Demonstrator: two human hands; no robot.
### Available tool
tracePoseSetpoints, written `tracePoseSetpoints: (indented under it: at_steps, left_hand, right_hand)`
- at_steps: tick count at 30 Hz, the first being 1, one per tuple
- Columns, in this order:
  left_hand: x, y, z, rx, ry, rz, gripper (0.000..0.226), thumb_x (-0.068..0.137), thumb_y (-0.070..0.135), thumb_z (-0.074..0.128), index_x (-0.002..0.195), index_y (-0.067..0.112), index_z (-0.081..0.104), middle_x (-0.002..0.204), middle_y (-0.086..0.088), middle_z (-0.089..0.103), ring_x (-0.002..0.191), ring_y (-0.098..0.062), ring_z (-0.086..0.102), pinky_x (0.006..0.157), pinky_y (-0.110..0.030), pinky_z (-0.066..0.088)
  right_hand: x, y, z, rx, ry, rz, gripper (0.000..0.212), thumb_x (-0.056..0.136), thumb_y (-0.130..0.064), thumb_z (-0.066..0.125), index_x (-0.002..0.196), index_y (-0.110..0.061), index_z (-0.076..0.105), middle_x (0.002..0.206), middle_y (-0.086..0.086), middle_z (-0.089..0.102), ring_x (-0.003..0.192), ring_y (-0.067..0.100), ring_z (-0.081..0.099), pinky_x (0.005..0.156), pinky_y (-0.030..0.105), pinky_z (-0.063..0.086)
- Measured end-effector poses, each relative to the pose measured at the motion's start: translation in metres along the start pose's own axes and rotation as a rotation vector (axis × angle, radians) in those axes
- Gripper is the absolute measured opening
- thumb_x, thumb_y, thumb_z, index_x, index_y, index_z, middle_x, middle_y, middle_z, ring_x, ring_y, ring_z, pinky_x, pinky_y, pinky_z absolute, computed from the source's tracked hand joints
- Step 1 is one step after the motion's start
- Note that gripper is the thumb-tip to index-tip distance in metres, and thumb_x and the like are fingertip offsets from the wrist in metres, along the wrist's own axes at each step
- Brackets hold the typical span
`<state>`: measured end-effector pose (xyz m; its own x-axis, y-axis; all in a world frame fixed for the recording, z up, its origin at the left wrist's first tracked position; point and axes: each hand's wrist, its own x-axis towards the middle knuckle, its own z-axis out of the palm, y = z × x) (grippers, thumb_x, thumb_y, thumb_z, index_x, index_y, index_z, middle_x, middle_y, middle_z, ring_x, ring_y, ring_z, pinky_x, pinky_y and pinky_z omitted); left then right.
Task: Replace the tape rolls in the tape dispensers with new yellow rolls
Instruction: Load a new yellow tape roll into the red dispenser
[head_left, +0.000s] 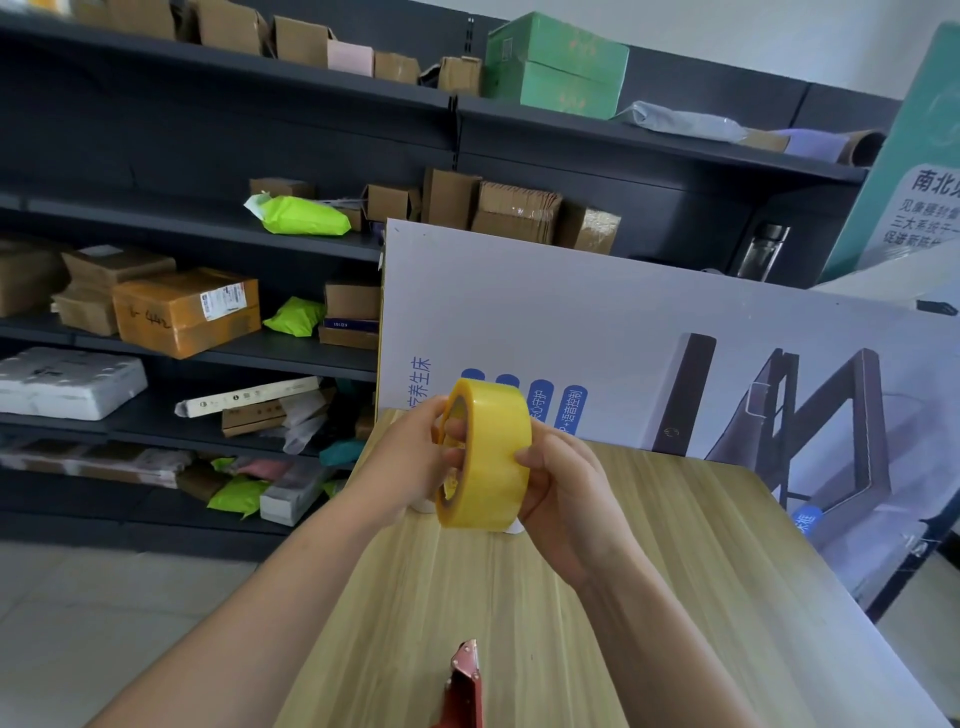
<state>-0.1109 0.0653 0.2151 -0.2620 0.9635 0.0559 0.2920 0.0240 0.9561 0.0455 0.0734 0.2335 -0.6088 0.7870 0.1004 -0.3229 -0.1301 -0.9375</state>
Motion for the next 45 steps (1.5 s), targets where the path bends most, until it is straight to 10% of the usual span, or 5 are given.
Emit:
tracePoseSetpoints:
  at_steps: [8,21,30,35,45]
  left_hand:
    - [-0.001,0.000,0.001,-0.099,-0.058,-0.131,0.011,0.094,0.021,0.052,0.102,0.028,0.056,0.089,-0.009,0.068,0.057,-0.029,0.068,0.041,-0.028,0.049]
    - [-0.001,0.001,0.001,-0.059,-0.008,-0.100,0.023,0.087,0.013,0.061,0.094,0.034,0.056,0.098,-0.002,0.068,0.082,-0.028,0.068,0.055,-0.042,0.060]
    - [-0.006,0.001,-0.005,-0.065,-0.106,-0.111,0.029,0.088,0.009,0.045,0.104,0.031,0.055,0.072,-0.010,0.070,0.046,-0.029,0.064,0.037,-0.024,0.044]
    - [-0.005,0.002,-0.008,0.093,0.032,0.090,0.040,0.092,0.004,0.049,0.129,0.020,0.052,0.124,-0.009,0.062,0.109,-0.022,0.063,0.091,-0.041,0.053]
    - [-0.030,0.035,-0.024,0.473,0.096,0.786,0.041,0.087,0.040,0.054,0.121,0.021,0.065,0.132,0.008,0.058,0.129,-0.010,0.045,0.109,-0.044,0.031]
  right_hand:
    - [0.000,-0.001,0.001,-0.064,0.112,-0.032,0.056,0.071,-0.010,0.049,0.124,0.007,0.056,0.129,0.042,0.047,0.117,0.054,0.050,0.100,0.074,0.035]
    - [-0.002,-0.004,0.008,0.063,0.235,0.009,0.059,0.075,-0.024,0.065,0.126,0.005,0.055,0.131,0.035,0.053,0.125,0.051,0.049,0.103,0.070,0.037]
    - [-0.001,-0.002,0.005,0.125,0.078,-0.046,0.054,0.076,-0.013,0.050,0.125,0.009,0.057,0.126,0.038,0.056,0.123,0.053,0.050,0.104,0.070,0.035]
    - [-0.001,-0.002,0.008,0.182,-0.030,-0.044,0.047,0.080,-0.011,0.049,0.121,0.007,0.061,0.119,0.032,0.065,0.112,0.046,0.061,0.097,0.061,0.048]
    - [0.002,-0.008,0.011,0.103,-0.044,-0.006,0.053,0.072,-0.007,0.045,0.121,0.012,0.056,0.113,0.029,0.060,0.106,0.039,0.056,0.096,0.062,0.043]
